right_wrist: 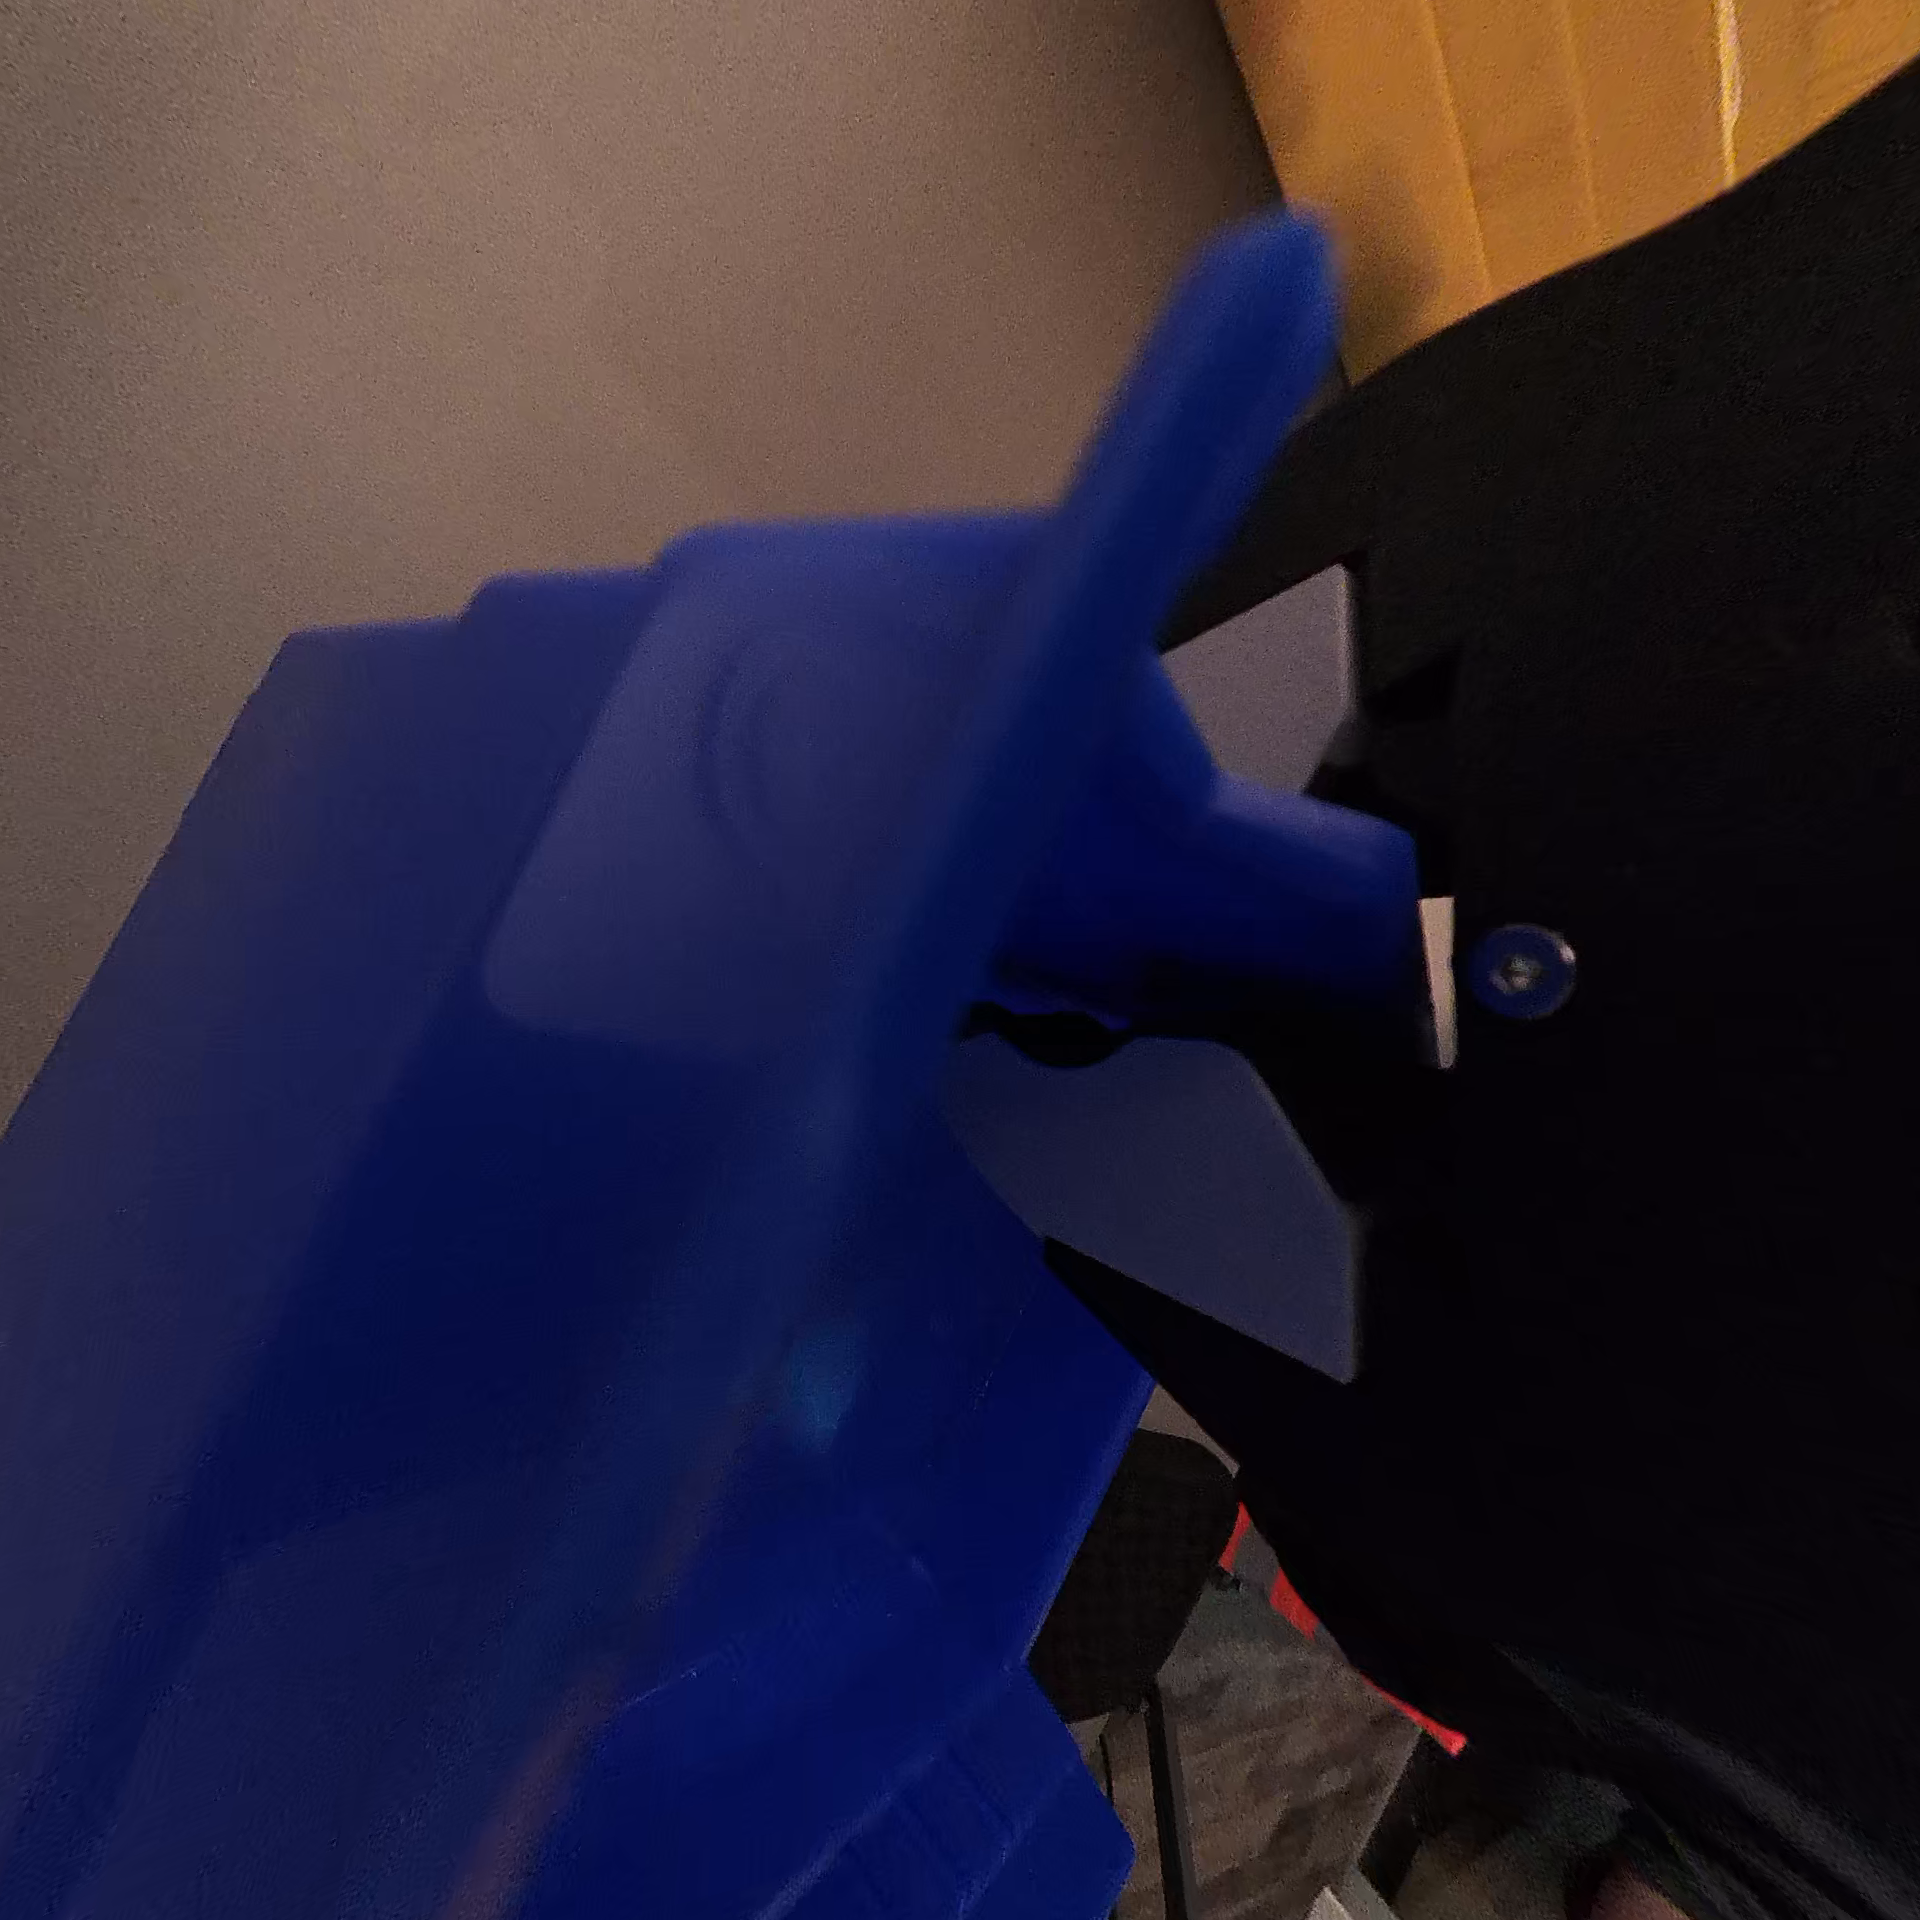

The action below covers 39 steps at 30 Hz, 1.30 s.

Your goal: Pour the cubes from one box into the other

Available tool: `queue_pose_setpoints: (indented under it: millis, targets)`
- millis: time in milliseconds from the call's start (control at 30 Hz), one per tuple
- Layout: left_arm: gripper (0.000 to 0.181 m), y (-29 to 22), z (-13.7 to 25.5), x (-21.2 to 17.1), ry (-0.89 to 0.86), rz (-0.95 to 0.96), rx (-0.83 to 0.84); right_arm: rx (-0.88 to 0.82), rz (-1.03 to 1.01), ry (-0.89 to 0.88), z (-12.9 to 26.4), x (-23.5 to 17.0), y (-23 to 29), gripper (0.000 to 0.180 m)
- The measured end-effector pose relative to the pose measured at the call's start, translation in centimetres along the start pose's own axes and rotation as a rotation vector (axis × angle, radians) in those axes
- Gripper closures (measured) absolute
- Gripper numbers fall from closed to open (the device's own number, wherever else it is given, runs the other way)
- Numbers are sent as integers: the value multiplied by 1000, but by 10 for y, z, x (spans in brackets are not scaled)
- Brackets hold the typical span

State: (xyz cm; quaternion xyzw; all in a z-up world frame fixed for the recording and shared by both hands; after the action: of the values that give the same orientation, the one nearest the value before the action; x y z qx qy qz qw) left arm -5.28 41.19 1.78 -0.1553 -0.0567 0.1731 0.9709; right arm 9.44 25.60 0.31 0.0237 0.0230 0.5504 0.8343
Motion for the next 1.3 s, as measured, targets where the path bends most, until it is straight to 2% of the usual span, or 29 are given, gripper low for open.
queue_pose_setpoints:
  millis: [33,67,267,467,733,933,1067,1300]
  targets:
    - [171,4,-4,4,9,1,-3,4,-6,7,-4,3,-2,162]
    - [171,8,-8,8,16,4,-12,5,-9,13,-8,6,-3,166]
    - [166,27,-26,18,26,38,-82,26,-22,23,-34,19,-5,165]
    - [156,38,-20,20,-75,39,-134,45,-45,-11,-39,22,2,158]
    - [154,48,-12,13,-210,64,-266,46,-50,-31,-46,17,3,156]
    - [159,40,-19,7,-150,76,-245,22,-51,-25,-46,11,2,161]
    - [163,9,-26,14,-48,40,-178,-8,-52,40,-42,-2,-18,166]
    - [162,-86,-60,53,10,-77,-131,-54,-191,89,-36,-51,-102,172]
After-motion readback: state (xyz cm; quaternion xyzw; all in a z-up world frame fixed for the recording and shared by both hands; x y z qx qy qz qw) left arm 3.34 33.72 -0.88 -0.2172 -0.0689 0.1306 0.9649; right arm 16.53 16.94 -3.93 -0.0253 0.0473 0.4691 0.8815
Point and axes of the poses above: each gripper's, where its closed fingertips meet, z back along the fingers, x out of its top, y = z × x across the jaws, the point moved 9 cm from there along z, back along the fingers, and after that the axes turned 11 degrees about -x, right-handed, at the moved point
